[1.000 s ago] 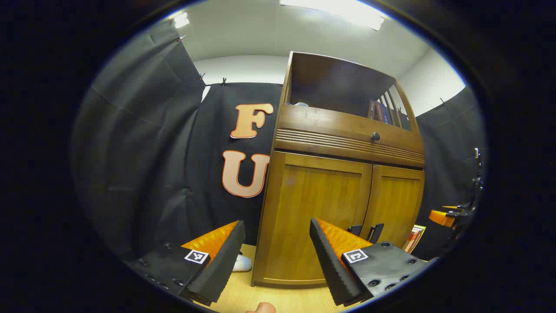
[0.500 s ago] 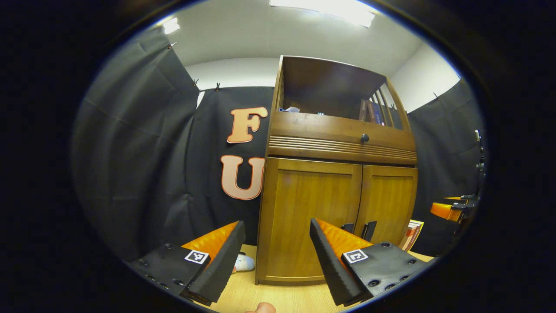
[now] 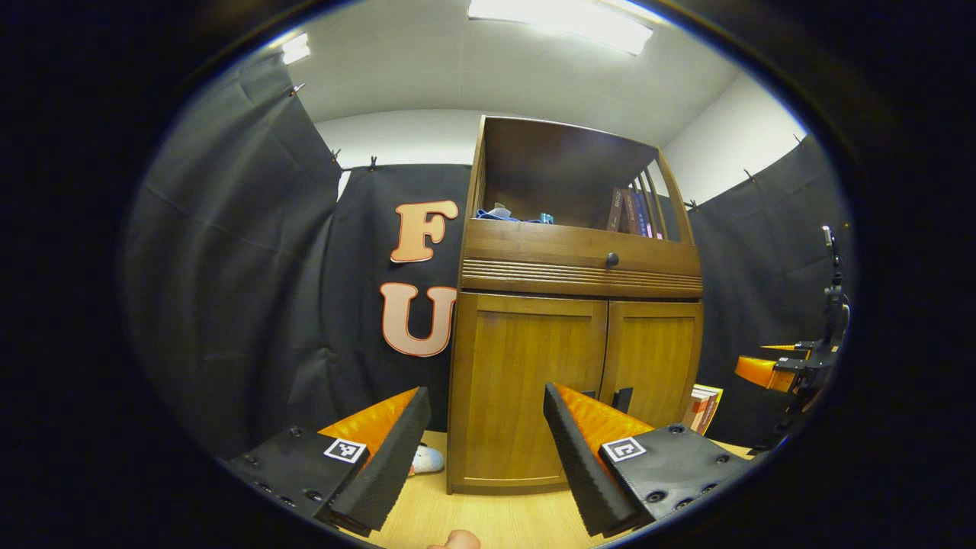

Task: Open the right door of the double-door shoe cabinet with the right hand, and open the left door with the left hand.

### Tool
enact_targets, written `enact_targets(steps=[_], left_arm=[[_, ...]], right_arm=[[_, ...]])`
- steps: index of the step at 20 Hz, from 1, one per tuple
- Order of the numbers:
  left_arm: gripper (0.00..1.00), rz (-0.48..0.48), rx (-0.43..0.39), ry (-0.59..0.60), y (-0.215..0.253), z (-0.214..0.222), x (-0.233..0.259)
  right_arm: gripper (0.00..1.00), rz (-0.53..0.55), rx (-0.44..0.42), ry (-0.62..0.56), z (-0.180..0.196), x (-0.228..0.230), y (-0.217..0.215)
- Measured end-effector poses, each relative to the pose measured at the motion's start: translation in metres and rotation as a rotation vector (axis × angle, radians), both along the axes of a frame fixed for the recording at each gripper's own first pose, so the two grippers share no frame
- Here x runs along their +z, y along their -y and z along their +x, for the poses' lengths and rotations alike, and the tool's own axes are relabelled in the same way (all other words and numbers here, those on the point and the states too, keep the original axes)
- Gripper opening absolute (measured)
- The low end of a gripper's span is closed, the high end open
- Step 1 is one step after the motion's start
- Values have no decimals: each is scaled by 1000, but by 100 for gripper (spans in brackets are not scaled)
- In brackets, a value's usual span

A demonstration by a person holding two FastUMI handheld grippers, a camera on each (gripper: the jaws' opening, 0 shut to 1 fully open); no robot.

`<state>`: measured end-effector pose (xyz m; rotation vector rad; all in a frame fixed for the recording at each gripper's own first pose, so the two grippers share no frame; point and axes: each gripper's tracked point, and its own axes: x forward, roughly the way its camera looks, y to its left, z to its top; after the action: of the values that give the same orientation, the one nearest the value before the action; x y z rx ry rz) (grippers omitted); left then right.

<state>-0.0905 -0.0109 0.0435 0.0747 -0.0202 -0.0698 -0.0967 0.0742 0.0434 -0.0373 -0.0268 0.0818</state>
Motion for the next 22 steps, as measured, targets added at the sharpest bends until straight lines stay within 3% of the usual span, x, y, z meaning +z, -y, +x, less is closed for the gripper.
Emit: enact_targets(steps=[1,10,11,12,15,17,18,19,22], left_arm=[[93,-1,-2,-2,0,0,-1],[96,-5,5,-7,-7,4,-4],[100,-6,-7,-16,-4,6,-8],[96,-11,-17,-26,-4,7,-11],[96,-24,-28,-40,-5,13,-17],[100,-20,-13,-50,-11,15,-20],[100,-11,3,-54,-14,16,-23],[96,3,19,-55,-19,17,-24],[93,23,38,-58,-25,18,-27]], right_arm=[[94,-4,2,-7,1,-3,-3],[98,24,48,-62,36,-43,-48],[98,28,53,-71,43,-52,-55],[94,31,57,-82,50,-59,-62],[98,27,65,-110,76,-88,-80],[94,29,67,-131,94,-106,-92],[98,37,61,-138,103,-113,-96],[94,46,58,-143,111,-120,-97],[98,51,65,-147,139,-135,-104]])
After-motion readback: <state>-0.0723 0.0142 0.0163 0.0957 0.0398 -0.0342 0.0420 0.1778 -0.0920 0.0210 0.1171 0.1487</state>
